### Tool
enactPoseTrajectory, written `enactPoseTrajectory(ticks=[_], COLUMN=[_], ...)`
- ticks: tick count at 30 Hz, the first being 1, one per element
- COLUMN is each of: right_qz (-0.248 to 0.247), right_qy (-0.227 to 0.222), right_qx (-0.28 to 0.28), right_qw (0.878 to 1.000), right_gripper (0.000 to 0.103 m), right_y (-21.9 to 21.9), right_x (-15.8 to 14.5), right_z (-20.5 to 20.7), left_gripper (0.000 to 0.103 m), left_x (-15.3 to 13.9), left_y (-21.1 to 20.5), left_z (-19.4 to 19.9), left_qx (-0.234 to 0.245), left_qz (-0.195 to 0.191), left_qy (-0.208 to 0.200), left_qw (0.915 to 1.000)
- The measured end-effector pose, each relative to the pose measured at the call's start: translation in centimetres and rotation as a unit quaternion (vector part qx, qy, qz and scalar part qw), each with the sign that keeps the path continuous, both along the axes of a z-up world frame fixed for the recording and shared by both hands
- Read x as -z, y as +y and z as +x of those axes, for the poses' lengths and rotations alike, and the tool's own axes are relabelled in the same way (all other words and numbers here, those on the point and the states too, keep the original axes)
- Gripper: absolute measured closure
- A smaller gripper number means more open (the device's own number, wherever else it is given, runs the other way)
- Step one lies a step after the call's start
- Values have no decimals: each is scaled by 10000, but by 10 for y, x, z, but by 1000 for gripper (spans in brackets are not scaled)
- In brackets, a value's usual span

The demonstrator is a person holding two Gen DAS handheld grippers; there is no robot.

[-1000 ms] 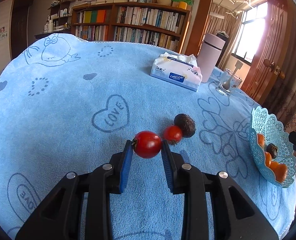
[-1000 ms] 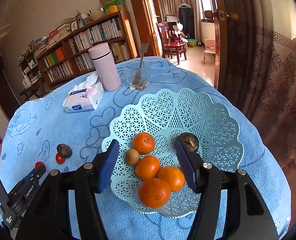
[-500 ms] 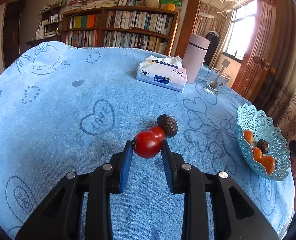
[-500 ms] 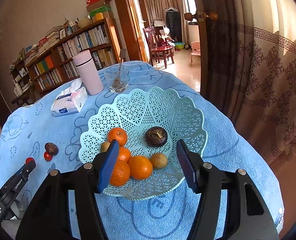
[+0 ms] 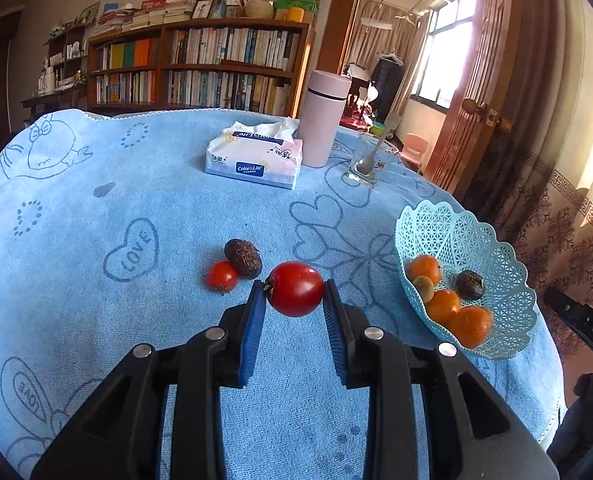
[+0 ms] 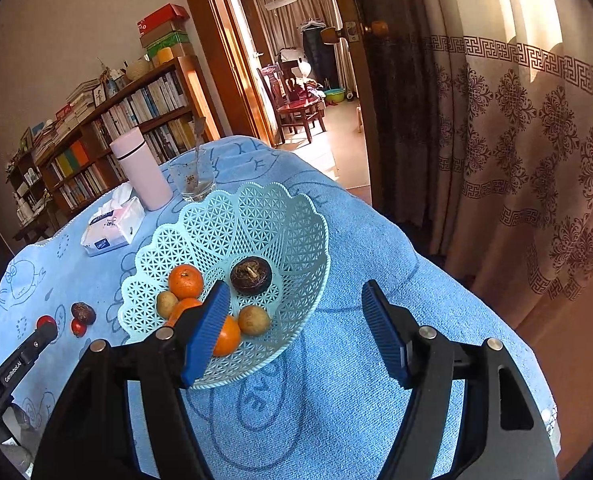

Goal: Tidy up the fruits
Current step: 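Carry the tomato into the teal basket and open the left tool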

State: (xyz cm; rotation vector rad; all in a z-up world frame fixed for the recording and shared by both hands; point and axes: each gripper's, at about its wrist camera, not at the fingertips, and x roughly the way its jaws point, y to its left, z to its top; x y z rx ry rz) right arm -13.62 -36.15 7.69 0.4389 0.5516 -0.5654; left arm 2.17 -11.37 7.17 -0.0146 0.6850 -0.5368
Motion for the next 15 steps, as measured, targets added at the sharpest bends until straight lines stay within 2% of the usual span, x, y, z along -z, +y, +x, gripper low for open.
enactPoseTrajectory(ticks=[15], right_qz=[-249], right_qy=[-180], right_qx=[-151], right_qw=[9994], right_gripper=[33], right_y=[-3], right_x=[-4], right_z=[-19], left_gripper=[73], left_x=[-12], left_y=[-83], left_z=[-20], left_qx=[932], left_qz=[84], left_qy=[-1], left_qw=[9956])
